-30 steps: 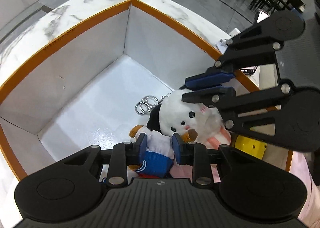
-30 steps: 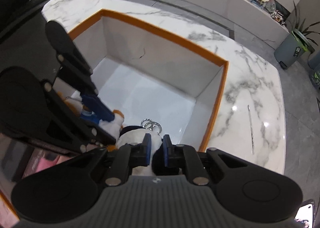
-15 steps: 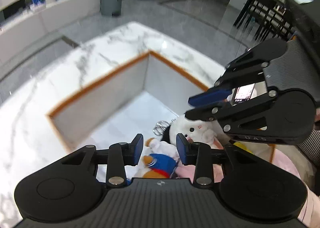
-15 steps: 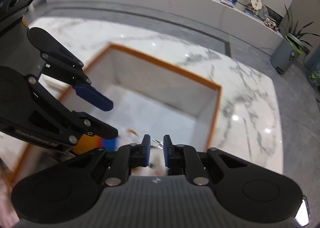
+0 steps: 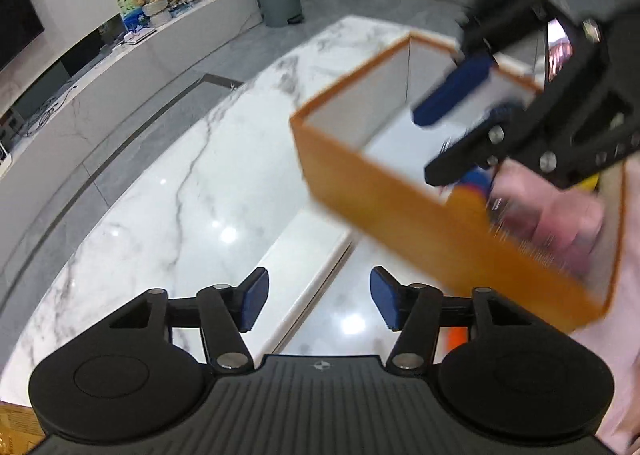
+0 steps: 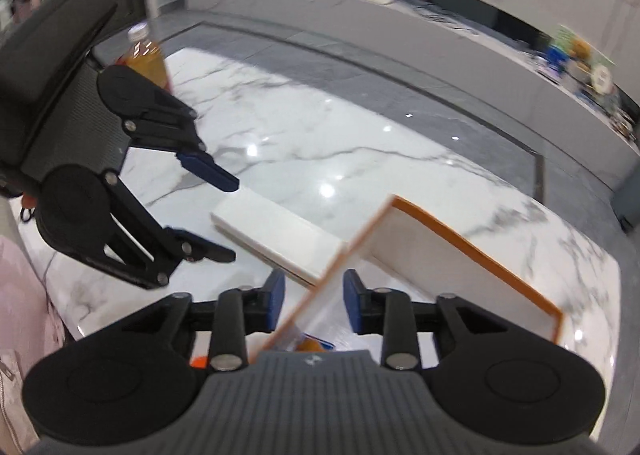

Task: Organize objects
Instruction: 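Lower the left tool onto the white rectangular box while the right tool approaches the orange ball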

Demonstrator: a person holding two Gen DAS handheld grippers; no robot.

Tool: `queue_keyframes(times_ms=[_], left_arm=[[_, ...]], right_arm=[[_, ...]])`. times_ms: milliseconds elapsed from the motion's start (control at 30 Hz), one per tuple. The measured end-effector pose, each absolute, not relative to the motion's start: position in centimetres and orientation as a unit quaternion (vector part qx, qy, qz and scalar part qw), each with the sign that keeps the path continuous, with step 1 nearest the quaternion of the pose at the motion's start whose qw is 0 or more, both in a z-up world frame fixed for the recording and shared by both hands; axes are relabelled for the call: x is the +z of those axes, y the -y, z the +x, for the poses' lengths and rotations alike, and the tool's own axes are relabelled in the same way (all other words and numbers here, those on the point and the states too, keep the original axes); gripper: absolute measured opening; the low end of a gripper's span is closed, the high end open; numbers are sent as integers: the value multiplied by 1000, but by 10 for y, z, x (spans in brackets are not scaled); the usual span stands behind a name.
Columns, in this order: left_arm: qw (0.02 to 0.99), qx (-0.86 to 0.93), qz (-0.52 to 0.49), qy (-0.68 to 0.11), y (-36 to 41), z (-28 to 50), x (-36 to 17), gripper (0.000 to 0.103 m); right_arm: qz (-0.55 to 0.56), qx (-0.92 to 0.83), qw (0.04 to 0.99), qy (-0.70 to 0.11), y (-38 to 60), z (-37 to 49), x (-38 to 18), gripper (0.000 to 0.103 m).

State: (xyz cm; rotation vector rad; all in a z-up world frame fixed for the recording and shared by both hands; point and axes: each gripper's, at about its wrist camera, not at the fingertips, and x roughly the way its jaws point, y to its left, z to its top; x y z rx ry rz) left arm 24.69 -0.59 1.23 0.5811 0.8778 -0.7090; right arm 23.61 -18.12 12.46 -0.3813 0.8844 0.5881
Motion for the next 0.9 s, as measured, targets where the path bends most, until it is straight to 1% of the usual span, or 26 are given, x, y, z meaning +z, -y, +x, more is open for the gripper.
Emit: queue_keyframes(times_ms=[133, 233, 267, 300, 367, 467, 633, 800, 900], left_arm=[[789, -333, 319, -406, 2, 253, -14, 68], [774, -340, 352, -403, 7, 264, -34, 68], [769, -346, 359, -401, 9, 269, -38, 70], [765, -352, 362, -400, 4, 268, -41, 74], [758, -365, 365, -399, 7, 278, -47, 79], [742, -385, 374, -401, 13, 292, -58, 80], [727, -401, 381, -406, 21, 310, -76, 81], [714, -421, 384, -407, 27, 320, -87, 81], [717, -431, 366, -409, 26, 321, -88, 81]], right_arm=[[-214, 300, 823, -433, 150, 252, 107, 38], [-242, 315, 804, -443, 132, 261, 92, 42], [-254, 317, 797, -448, 126, 264, 87, 44], [-269, 317, 790, -451, 121, 268, 81, 44], [-297, 318, 775, -459, 111, 277, 69, 44], [-323, 319, 760, -465, 103, 286, 57, 44], [-325, 318, 752, -477, 99, 302, 45, 44], [-334, 323, 747, -476, 98, 300, 42, 45], [-325, 335, 738, -487, 98, 296, 47, 45]])
